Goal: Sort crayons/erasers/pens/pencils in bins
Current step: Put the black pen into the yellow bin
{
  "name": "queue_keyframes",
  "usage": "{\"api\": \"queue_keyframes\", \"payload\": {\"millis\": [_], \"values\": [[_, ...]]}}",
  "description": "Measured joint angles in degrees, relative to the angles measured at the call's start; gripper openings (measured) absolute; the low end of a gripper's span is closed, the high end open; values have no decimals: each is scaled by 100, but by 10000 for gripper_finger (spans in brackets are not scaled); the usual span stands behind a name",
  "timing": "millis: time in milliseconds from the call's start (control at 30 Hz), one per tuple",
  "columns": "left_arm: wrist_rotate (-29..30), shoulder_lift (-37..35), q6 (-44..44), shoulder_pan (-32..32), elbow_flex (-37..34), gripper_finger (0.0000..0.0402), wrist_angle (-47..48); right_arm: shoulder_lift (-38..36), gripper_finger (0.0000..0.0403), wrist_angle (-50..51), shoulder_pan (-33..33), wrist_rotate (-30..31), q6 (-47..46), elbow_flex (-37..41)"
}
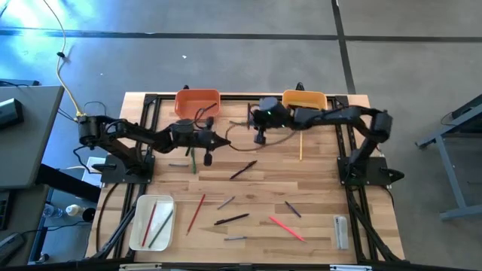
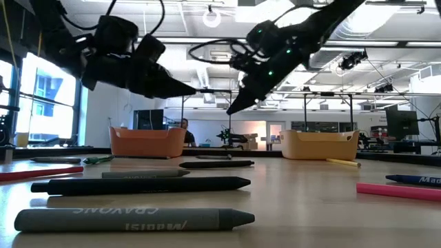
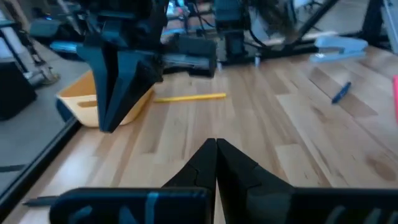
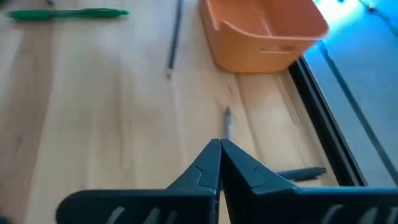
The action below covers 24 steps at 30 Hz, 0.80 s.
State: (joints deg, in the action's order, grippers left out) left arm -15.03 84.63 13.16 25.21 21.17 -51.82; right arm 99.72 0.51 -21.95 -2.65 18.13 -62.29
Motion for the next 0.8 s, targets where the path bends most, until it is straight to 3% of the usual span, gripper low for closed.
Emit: {"api": "queue_keyframes", "payload": {"millis": [200, 400, 800], "values": [[24, -455, -128, 147, -343, 0, -217, 382, 0, 358, -485, -707, -21, -534], [43, -744, -270, 221, -378, 0, -154, 616, 7, 359, -702, -724, -262, -598], [25, -746, -256, 217, -378, 0, 14, 1186, 114, 25, -732, -753, -201, -598]]}}
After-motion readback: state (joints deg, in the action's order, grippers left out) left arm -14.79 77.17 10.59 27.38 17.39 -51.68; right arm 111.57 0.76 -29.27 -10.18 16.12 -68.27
